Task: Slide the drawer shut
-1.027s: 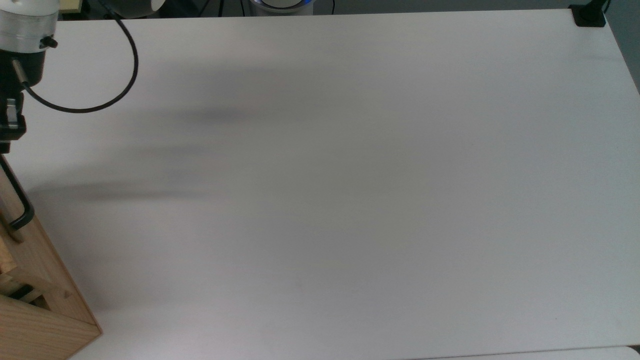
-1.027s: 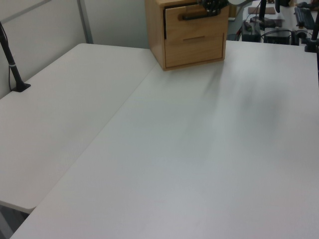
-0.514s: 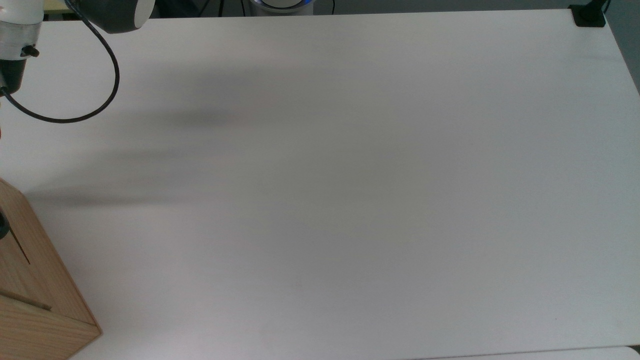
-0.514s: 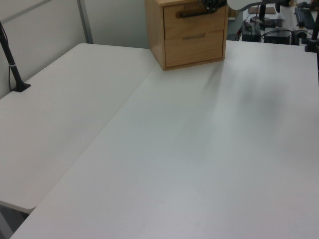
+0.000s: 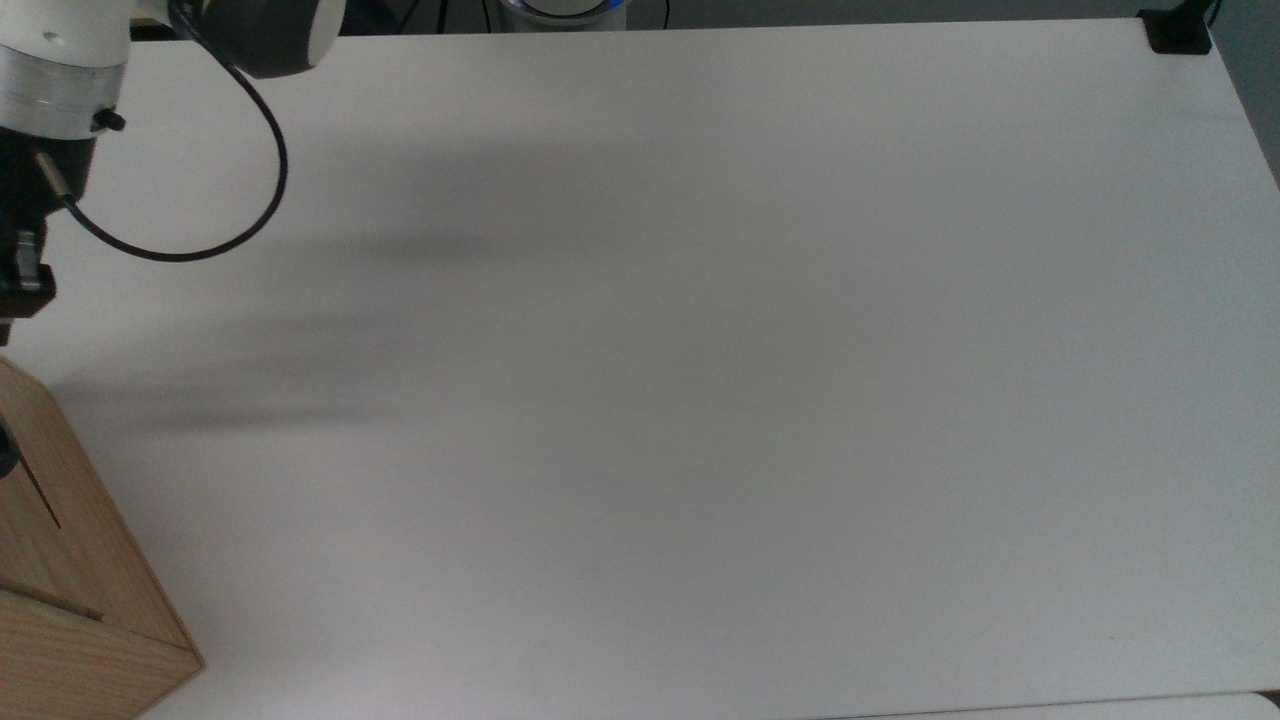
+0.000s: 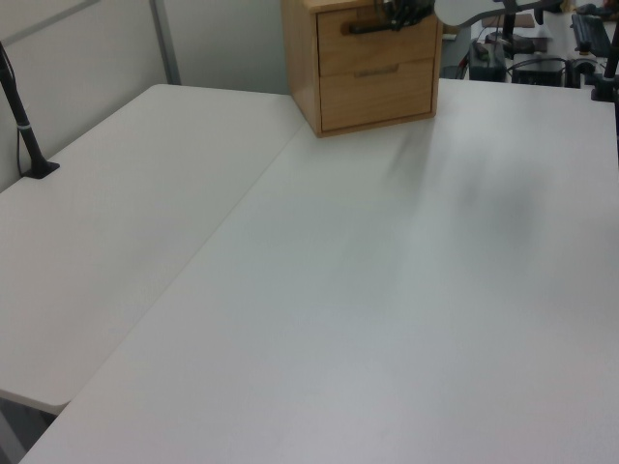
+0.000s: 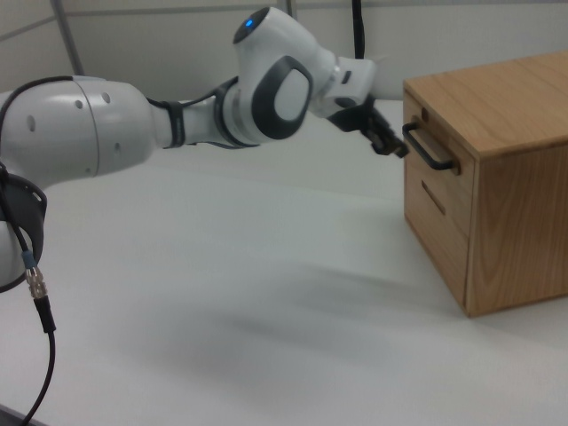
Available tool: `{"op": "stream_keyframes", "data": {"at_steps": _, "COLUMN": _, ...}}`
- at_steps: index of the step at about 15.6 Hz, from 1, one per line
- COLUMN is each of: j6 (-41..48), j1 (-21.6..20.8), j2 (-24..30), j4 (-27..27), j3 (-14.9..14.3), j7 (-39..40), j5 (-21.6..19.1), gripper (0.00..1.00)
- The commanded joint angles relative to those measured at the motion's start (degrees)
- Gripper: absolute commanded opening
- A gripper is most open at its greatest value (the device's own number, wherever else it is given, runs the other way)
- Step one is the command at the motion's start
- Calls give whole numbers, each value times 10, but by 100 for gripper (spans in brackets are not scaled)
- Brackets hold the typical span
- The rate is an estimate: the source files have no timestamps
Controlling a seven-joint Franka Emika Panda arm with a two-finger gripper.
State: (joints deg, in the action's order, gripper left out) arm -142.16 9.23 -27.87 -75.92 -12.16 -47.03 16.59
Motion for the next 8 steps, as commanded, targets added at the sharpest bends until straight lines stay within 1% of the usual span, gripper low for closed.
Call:
{"op": "stream_keyframes", "data": {"at_steps": 1, "j6": 97, "j1": -55, "j2": 44, "j4": -36, "j3": -4, "j7": 53, "j5": -12, "gripper": 38}}
{"op": "stream_keyframes", "data": {"at_steps": 2, "j6": 125, "j1": -63, "j2": 48, "j4": -36, "j3": 1, "j7": 72, "j5": -25, "gripper": 49}}
{"op": "stream_keyframes", "data": {"at_steps": 3, "j6": 150, "j1": -70, "j2": 52, "j4": -35, "j3": 11, "j7": 103, "j5": -45, "gripper": 67}}
{"op": "stream_keyframes", "data": {"at_steps": 4, "j6": 181, "j1": -75, "j2": 62, "j4": -36, "j3": 20, "j7": 143, "j5": -65, "gripper": 80}}
{"op": "stream_keyframes", "data": {"at_steps": 6, "j6": 268, "j1": -82, "j2": 82, "j4": -34, "j3": 41, "j7": 230, "j5": -97, "gripper": 100}}
{"op": "stream_keyframes", "data": {"at_steps": 8, "j6": 343, "j1": -85, "j2": 103, "j4": -32, "j3": 51, "j7": 298, "j5": -130, "gripper": 100}}
